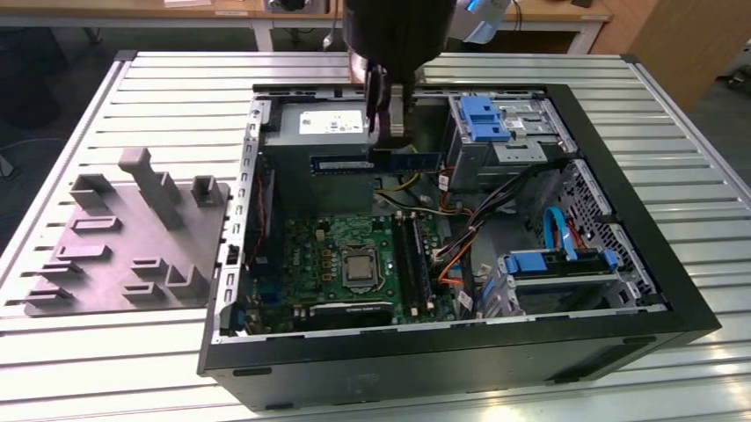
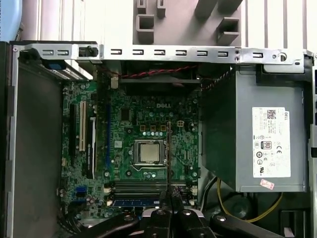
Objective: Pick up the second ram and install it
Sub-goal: 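Pick up the second ram and move it above second insertion slot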
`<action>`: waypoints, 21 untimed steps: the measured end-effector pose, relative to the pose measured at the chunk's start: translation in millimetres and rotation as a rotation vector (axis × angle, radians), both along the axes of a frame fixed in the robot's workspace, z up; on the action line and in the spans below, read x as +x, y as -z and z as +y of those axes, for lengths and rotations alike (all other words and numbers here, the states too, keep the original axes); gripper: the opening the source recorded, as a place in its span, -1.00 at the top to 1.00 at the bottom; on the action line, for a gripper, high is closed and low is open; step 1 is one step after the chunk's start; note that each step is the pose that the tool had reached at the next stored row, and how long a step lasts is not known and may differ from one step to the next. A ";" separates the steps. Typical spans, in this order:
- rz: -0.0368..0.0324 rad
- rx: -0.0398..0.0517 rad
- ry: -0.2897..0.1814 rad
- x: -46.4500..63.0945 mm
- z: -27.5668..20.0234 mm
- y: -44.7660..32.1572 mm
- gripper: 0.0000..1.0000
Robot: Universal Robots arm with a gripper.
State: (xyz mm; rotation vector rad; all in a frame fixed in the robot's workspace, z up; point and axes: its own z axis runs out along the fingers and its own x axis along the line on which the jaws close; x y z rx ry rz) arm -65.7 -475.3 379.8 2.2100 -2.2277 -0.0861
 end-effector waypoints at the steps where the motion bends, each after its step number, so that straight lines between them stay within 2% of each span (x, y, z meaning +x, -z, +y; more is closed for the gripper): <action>1: 0.0000 0.0000 0.000 0.0 0.0 1.4 0.77; 11: 0.0001 -0.0004 -0.002 0.3 0.0 15.0 0.77; 21: 0.0014 -0.0056 -0.012 1.3 -0.2 28.1 0.77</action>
